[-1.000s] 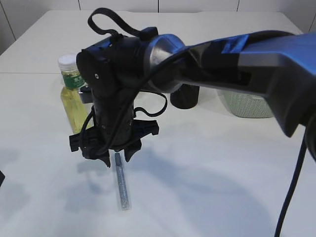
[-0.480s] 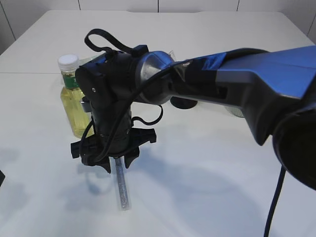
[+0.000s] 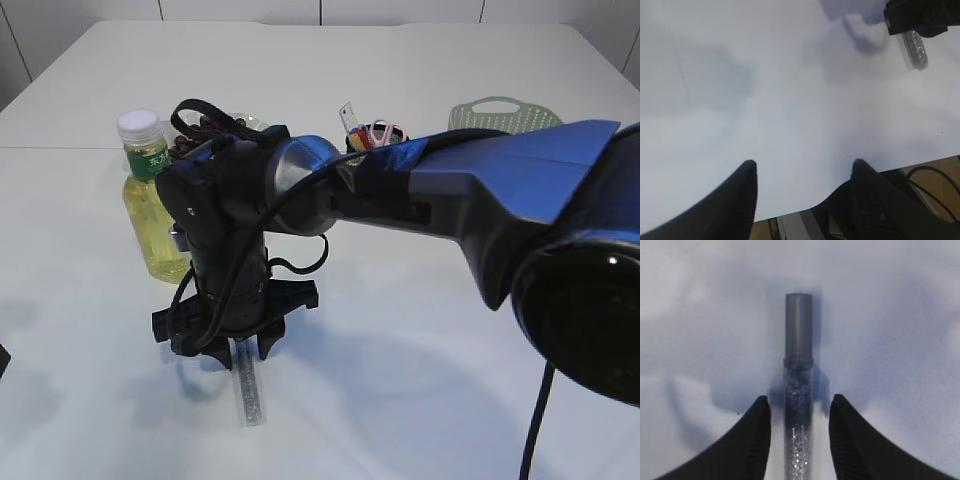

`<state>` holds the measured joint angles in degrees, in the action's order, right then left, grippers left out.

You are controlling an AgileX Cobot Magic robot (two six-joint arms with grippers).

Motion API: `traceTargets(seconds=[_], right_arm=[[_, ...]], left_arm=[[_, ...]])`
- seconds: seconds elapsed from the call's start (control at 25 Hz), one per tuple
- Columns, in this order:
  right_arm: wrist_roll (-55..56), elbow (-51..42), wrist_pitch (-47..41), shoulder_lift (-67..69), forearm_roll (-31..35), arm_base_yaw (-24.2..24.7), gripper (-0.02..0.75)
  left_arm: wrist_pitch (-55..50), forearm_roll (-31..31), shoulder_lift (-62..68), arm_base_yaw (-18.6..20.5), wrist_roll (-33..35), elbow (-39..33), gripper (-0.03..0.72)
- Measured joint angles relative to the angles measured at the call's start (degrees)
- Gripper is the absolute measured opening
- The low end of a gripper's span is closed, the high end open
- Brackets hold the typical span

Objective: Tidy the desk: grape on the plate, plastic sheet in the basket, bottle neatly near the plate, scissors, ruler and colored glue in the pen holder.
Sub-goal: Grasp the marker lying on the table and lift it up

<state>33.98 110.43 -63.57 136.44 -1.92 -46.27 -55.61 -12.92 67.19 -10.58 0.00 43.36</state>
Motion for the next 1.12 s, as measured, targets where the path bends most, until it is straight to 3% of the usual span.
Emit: traceTargets(seconds=[0.72, 1.12], right_arm=[[0.0, 0.0, 0.3, 0.7, -1.2, 0.0, 0.283], [-1.7, 0.2, 0.0, 0.7, -1.2, 0.0, 0.099]], left_arm=[[0.0, 0.0, 0.0, 0.0, 0.0, 0.0, 0.433], [0.0, 0.0, 0.0, 0.0, 0.0, 0.0, 0.433]])
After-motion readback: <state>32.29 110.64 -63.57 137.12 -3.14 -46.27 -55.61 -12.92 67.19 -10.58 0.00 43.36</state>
